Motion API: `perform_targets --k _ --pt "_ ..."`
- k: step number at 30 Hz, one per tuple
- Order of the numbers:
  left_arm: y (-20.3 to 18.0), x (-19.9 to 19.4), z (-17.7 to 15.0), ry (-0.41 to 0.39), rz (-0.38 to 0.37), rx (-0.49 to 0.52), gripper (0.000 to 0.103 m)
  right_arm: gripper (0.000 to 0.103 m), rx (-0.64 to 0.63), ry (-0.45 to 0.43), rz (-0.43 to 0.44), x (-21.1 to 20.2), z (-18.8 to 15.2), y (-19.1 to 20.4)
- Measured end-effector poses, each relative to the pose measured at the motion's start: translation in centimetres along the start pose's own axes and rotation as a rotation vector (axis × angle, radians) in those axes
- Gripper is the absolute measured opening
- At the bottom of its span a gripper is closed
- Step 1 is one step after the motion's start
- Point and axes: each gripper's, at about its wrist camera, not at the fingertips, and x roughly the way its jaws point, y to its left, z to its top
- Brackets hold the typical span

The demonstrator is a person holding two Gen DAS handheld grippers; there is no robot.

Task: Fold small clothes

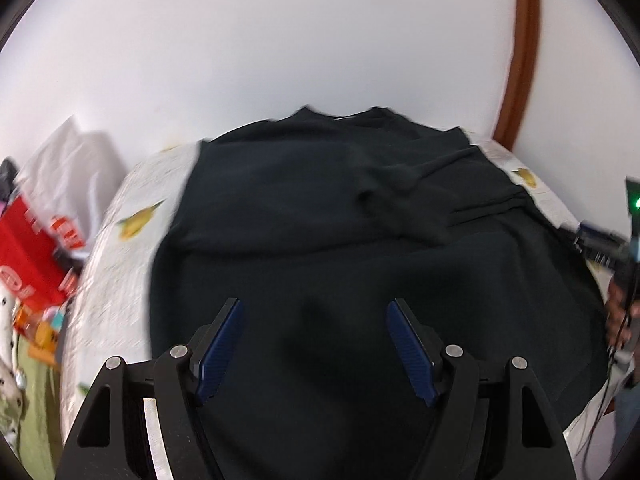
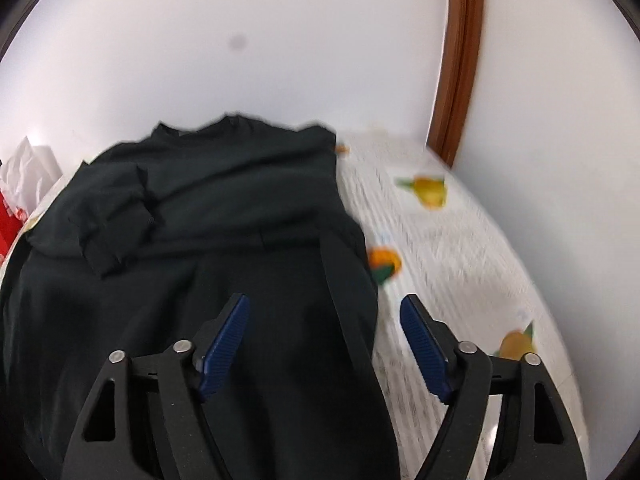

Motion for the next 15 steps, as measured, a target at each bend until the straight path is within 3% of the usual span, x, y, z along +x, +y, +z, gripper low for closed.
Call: perform_targets --k 1,3,6,12,15 --pt "-1.3 0.5 0.8 0.001 -0.006 0.017 0.072 0.06 0.016 0.025 0.023 0.5 -0.4 -0.5" --pt "-3.2 1.3 1.6 -0.001 -0.004 0.043 0.072 0.057 0.022 0.064 0.033 1.6 -1.0 -0.9" --pt "-5.7 2.7 2.4 0.007 -0.01 0.084 0.072 0.043 -0.009 0.104 -0.014 3.1 -1.8 -0.9" --pt "-10.0 5.9 3.9 0.023 -0.008 0.179 0.072 0.043 0.06 0.127 0.06 4.1 -2.2 -2.3" --pt "-11.4 8.0 4.5 0.024 0.001 0.219 0.072 0.043 0.053 0.126 0.051 4.0 -2.3 -2.0"
